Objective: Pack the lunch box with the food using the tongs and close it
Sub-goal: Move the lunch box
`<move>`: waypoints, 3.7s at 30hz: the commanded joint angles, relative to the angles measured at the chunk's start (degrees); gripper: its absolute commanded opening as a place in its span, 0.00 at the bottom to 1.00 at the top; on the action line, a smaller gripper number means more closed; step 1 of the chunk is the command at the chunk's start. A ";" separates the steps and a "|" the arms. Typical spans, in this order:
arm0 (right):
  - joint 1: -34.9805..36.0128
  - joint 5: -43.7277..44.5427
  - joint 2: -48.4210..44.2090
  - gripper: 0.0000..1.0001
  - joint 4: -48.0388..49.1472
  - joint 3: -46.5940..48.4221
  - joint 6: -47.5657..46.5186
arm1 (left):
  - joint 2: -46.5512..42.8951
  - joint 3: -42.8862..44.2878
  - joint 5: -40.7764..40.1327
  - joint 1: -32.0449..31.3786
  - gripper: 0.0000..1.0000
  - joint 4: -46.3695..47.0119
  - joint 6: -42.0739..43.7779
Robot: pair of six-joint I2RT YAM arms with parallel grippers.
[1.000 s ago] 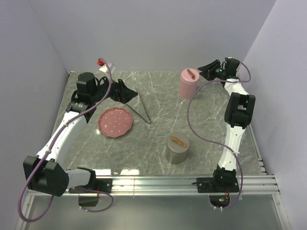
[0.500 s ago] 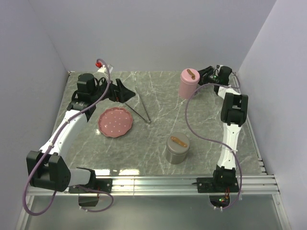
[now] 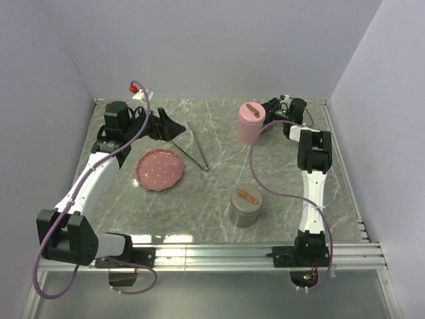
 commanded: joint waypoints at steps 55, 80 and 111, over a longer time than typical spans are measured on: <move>25.92 -9.28 -27.76 0.40 -29.40 -39.03 -42.80 | -2.63 -1.59 2.70 1.24 0.99 7.18 -2.21; 13.00 -8.58 -25.48 0.46 -82.04 -22.41 -85.34 | -3.24 -2.12 3.40 1.24 0.99 7.88 -2.12; 25.83 -13.15 -16.78 0.45 -115.01 -12.31 -119.98 | -3.33 -2.65 3.58 1.24 0.99 7.80 -2.30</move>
